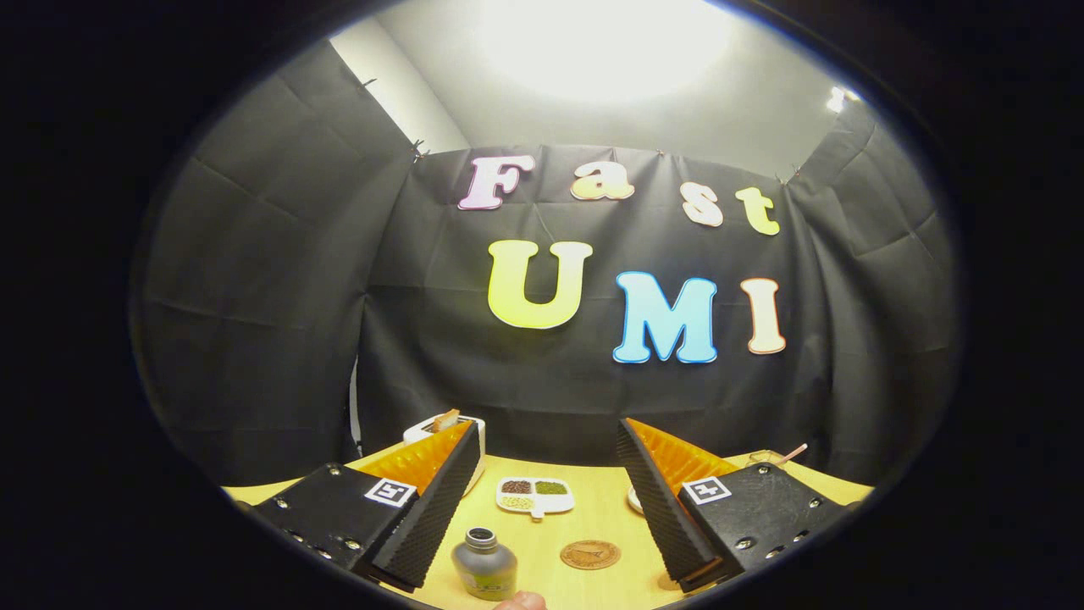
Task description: Take the bottle from table, then pour the juice into the cup, finally place the bottle on the coaster
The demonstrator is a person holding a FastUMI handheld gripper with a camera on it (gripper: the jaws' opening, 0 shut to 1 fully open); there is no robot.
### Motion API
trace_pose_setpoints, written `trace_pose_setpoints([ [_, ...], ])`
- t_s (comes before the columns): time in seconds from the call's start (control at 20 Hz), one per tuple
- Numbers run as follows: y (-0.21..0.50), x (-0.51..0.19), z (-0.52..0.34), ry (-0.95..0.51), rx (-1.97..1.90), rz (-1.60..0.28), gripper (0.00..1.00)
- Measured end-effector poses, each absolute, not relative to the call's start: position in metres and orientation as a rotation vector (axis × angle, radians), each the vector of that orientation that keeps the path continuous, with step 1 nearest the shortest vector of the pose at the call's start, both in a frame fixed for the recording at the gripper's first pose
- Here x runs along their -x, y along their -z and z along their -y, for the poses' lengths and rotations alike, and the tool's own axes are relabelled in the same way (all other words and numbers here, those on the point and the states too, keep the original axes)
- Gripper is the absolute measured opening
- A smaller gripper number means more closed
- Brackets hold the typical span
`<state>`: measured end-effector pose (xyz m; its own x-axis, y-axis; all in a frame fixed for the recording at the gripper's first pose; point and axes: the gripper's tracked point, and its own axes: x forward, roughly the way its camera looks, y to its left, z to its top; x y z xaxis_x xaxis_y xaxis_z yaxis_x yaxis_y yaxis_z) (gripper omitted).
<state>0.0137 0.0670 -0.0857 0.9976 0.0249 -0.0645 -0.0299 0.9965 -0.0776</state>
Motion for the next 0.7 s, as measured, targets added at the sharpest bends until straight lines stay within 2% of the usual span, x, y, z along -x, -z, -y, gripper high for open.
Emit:
trace_pose_setpoints([
  [0.7,0.189,-0.007,-0.095,-0.031,0.042,-0.223,0.99],
])
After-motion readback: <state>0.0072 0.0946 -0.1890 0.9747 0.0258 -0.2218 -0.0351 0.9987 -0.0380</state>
